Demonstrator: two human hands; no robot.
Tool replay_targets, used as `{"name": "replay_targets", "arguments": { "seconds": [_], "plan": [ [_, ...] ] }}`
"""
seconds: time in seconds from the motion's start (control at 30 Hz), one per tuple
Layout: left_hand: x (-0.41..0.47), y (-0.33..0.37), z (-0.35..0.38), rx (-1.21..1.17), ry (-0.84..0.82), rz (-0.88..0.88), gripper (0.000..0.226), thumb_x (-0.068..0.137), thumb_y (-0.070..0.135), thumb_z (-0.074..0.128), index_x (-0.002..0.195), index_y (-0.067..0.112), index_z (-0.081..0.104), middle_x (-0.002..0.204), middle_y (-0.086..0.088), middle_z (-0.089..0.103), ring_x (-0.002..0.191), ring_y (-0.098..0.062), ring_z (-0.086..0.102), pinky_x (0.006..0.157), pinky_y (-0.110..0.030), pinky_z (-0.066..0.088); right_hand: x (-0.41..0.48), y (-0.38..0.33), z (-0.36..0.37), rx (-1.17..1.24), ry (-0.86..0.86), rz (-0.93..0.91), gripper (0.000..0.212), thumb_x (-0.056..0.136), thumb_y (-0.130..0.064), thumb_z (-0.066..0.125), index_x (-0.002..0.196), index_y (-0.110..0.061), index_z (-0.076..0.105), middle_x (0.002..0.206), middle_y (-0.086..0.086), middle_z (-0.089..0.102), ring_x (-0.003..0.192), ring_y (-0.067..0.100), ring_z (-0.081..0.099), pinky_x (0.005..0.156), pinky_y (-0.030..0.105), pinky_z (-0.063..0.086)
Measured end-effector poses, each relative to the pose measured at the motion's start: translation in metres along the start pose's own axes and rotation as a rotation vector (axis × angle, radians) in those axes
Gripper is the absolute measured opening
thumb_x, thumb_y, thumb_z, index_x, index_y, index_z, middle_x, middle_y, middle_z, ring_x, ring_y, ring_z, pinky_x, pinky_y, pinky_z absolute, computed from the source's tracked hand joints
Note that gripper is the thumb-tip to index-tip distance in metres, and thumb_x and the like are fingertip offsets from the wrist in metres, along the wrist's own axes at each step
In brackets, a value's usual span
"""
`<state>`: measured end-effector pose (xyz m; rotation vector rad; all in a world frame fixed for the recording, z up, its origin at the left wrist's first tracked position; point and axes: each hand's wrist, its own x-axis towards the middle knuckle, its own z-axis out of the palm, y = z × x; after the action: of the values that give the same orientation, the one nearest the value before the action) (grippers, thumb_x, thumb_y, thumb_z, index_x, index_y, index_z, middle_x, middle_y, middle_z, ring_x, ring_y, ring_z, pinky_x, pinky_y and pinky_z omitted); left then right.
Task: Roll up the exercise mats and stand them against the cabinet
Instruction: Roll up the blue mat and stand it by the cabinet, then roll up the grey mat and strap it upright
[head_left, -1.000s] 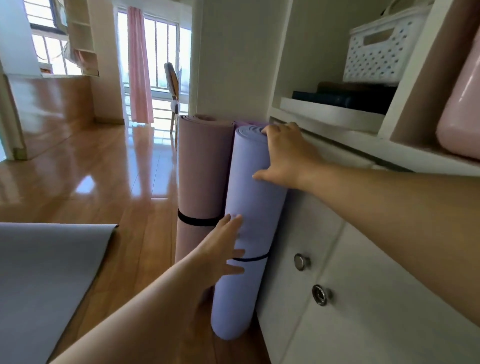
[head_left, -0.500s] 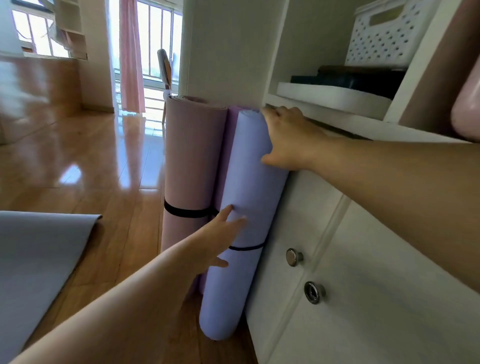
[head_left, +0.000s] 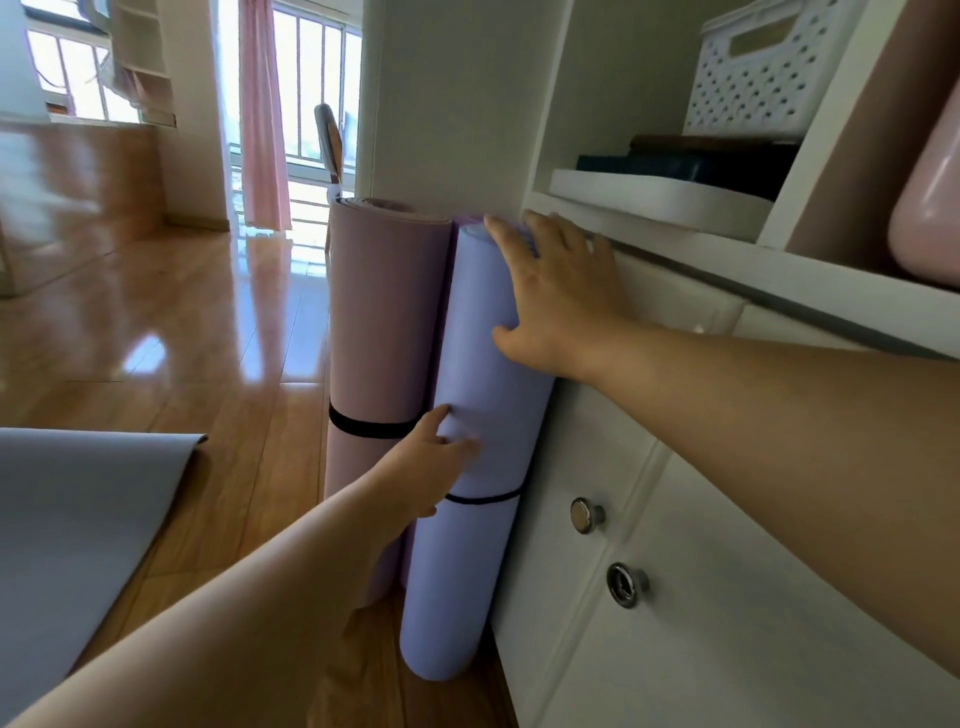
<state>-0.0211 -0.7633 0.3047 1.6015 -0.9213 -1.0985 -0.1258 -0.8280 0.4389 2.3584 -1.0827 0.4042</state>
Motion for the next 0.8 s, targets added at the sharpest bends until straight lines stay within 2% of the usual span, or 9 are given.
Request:
{"name": "replay_targets", "arguments": {
  "seconds": [0.13,0.23,0.33,0.4,0.47,0.53,0.57,0.7,0.8],
  "plan": [
    [-0.011,0.008,-0.009,0.018,0.012,0.033,0.064,0.095,0.029,0.054,0.149,0.035,0.02,0.124,0.004,0.055,0.075,-0.011,0.049,0.059,-0.026,0.04,-0.003,-0.007,-0.005,-0.031,0.03,-0.045,0.09,0.082,-0.042,0.061,0.153,-0.025,0.007,0.156,0.011,0.015,0.143,0.03,0.015,0.113,0.05,0.019],
    [-0.017,0.012,-0.016,-0.003,0.037,0.059,0.059,0.095,0.028,0.056,0.146,0.033,0.027,0.084,0.011,0.051,0.07,-0.008,0.046,0.06,-0.026,0.04,-0.005,-0.013,-0.011,-0.047,0.018,-0.073,0.084,0.085,-0.039,0.057,0.152,-0.025,0.009,0.156,0.01,0.014,0.144,0.028,0.013,0.113,0.049,0.018],
    [-0.021,0.014,-0.019,0.006,0.046,0.057,0.063,0.094,0.03,0.057,0.148,0.031,0.025,0.079,0.012,0.047,0.067,-0.006,0.045,0.06,-0.026,0.041,-0.007,-0.02,-0.016,-0.045,0.011,-0.114,0.078,0.087,-0.035,0.055,0.152,-0.025,0.013,0.156,0.009,0.016,0.144,0.028,0.012,0.115,0.05,0.014],
    [-0.027,0.013,-0.022,0.025,0.028,0.046,0.066,0.094,0.03,0.057,0.149,0.03,0.022,0.101,0.009,0.057,0.071,-0.005,0.048,0.063,-0.025,0.043,-0.01,-0.025,-0.019,-0.028,0.023,-0.183,0.07,0.088,-0.03,0.055,0.149,-0.022,0.023,0.154,0.009,0.021,0.143,0.028,0.015,0.115,0.05,0.012],
    [-0.039,0.012,-0.027,0.087,0.025,0.069,0.065,0.095,0.031,0.055,0.15,0.028,0.021,0.135,0.001,0.05,0.084,-0.004,0.051,0.076,-0.028,0.048,-0.015,-0.031,-0.023,-0.019,0.069,-0.282,0.057,0.087,-0.026,0.055,0.141,-0.018,0.041,0.146,0.009,0.037,0.137,0.029,0.028,0.111,0.047,0.02],
    [-0.059,0.009,-0.037,0.149,0.044,0.095,0.061,0.097,0.03,0.053,0.149,0.027,0.022,0.142,-0.002,0.044,0.095,-0.007,0.05,0.093,-0.034,0.046,-0.022,-0.041,-0.029,0.01,0.083,-0.354,0.04,0.089,-0.026,0.053,0.127,-0.016,0.055,0.13,0.005,0.052,0.122,0.027,0.043,0.1,0.042,0.034],
    [-0.071,0.007,-0.045,0.16,0.051,0.088,0.06,0.097,0.029,0.053,0.149,0.027,0.023,0.139,-0.002,0.047,0.093,-0.007,0.05,0.092,-0.035,0.046,-0.029,-0.048,-0.032,0.057,0.063,-0.367,0.033,0.091,-0.026,0.051,0.121,-0.016,0.058,0.122,0.004,0.057,0.113,0.026,0.049,0.093,0.04,0.039],
    [-0.142,-0.007,-0.08,0.155,0.104,-0.033,0.06,0.096,0.027,0.055,0.149,0.024,0.026,0.098,0.004,0.057,0.078,-0.008,0.054,0.054,-0.024,0.046,-0.072,-0.085,-0.052,0.24,-0.151,-0.356,0.02,0.092,-0.025,0.049,0.105,-0.017,0.062,0.107,0.003,0.062,0.096,0.027,0.06,0.071,0.032,0.043],
    [-0.216,-0.015,-0.104,0.201,0.149,-0.088,0.057,0.095,0.026,0.055,0.146,0.021,0.03,0.109,0.0,0.06,0.083,-0.009,0.057,0.045,-0.013,0.046,-0.117,-0.113,-0.077,0.273,-0.286,-0.398,0.021,0.093,-0.025,0.048,0.104,-0.017,0.064,0.108,0.001,0.063,0.093,0.022,0.06,0.069,0.03,0.041]
  ]
}}
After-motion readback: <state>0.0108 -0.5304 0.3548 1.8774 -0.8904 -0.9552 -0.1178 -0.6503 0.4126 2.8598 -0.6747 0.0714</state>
